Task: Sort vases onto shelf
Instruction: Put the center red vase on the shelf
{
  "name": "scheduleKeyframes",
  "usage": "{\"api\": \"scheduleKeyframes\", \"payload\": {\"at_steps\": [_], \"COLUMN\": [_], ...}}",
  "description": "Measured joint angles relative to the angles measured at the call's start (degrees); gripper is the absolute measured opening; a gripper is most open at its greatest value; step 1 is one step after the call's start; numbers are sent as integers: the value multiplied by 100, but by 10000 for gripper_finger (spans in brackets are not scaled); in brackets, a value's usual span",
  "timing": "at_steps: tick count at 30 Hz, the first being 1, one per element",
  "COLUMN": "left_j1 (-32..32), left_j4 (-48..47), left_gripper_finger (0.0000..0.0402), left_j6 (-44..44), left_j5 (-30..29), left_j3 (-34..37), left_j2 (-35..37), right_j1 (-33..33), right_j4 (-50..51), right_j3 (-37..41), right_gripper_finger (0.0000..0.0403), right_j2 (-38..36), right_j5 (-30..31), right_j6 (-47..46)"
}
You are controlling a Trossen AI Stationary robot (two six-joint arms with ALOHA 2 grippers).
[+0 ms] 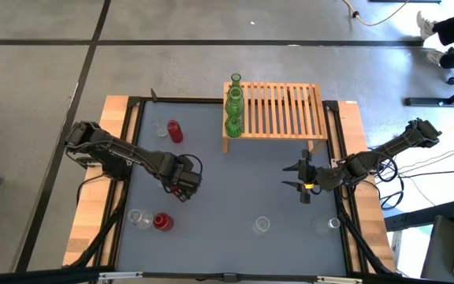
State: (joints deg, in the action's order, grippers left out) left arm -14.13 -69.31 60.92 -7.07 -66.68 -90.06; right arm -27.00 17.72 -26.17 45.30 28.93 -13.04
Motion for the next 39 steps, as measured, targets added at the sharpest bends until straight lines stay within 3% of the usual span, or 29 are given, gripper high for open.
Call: {"api": "scheduleKeyframes", "payload": {"at_steps": [12,24,39], "left_j1": [2,63,109], "left_j4": [6,506,3323], "left_gripper_finger": [199,196,196], "left_j6": [-221,-578,-2150], "left_j5": [-90,-324,-596], "left_j3": [-1,-411,-646], "left_j2": [0,0,0], "right_j1": [1,1,0], "right_j4": [2,-35,-81], "right_j3": [0,0,0], "right_gripper_finger": [195,195,195], "right_j2": [0,0,2], "right_j5": [0,1,16], "right_j6": [-17,-18,-17]}}
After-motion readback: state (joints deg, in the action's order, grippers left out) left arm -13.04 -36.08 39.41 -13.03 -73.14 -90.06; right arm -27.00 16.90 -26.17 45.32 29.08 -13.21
